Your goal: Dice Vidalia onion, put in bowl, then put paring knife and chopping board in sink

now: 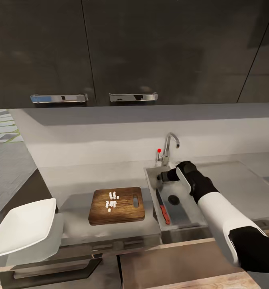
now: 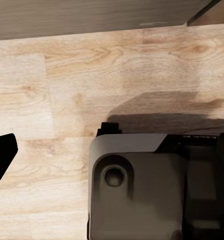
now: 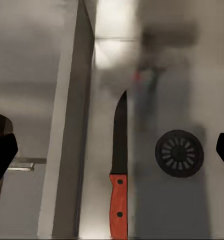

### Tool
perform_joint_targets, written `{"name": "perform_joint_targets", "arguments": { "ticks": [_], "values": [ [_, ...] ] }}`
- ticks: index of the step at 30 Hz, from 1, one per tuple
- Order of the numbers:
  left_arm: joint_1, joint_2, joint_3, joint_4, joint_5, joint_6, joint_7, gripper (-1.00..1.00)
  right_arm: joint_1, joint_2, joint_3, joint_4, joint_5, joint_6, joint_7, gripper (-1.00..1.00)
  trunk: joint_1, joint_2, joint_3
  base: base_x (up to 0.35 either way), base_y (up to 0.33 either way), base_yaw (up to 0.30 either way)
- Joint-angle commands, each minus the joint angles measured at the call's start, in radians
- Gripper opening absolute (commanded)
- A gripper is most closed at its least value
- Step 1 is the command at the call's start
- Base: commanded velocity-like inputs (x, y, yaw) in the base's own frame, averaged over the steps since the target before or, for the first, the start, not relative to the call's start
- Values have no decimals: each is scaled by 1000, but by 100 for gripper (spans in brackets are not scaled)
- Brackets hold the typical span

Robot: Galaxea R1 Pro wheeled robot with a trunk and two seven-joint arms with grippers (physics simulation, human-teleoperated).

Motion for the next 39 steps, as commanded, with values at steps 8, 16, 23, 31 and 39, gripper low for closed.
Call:
{"name": "perform_joint_targets", "arguments": {
  "ticks": [8, 16, 23, 31, 39],
  "values": [
    [-2, -1, -3, 5, 6, -8, 0, 100, -1, 2, -17, -60, -4, 81, -3, 100, 1, -2, -2, -214, 0, 0],
    [-2, -1, -3, 5, 6, -8, 0, 100, -1, 8, -16, -58, -12, 62, 11, 100, 1, -2, -2, -315, 47, 0],
    [-2, -1, -3, 5, 6, -8, 0, 100, -1, 14, -16, -53, -13, 49, 12, 100, 1, -2, -2, -74, 258, 0],
    [-2, -1, -3, 5, 6, -8, 0, 100, -1, 44, -16, -18, -7, 43, 9, 100, 1, -2, -2, -2, 275, 0],
    [-2, -1, -3, 5, 6, -8, 0, 100, -1, 45, -16, 97, -4, -88, 2, 100, 1, -2, -2, 0, 31, 0]
  ]
}}
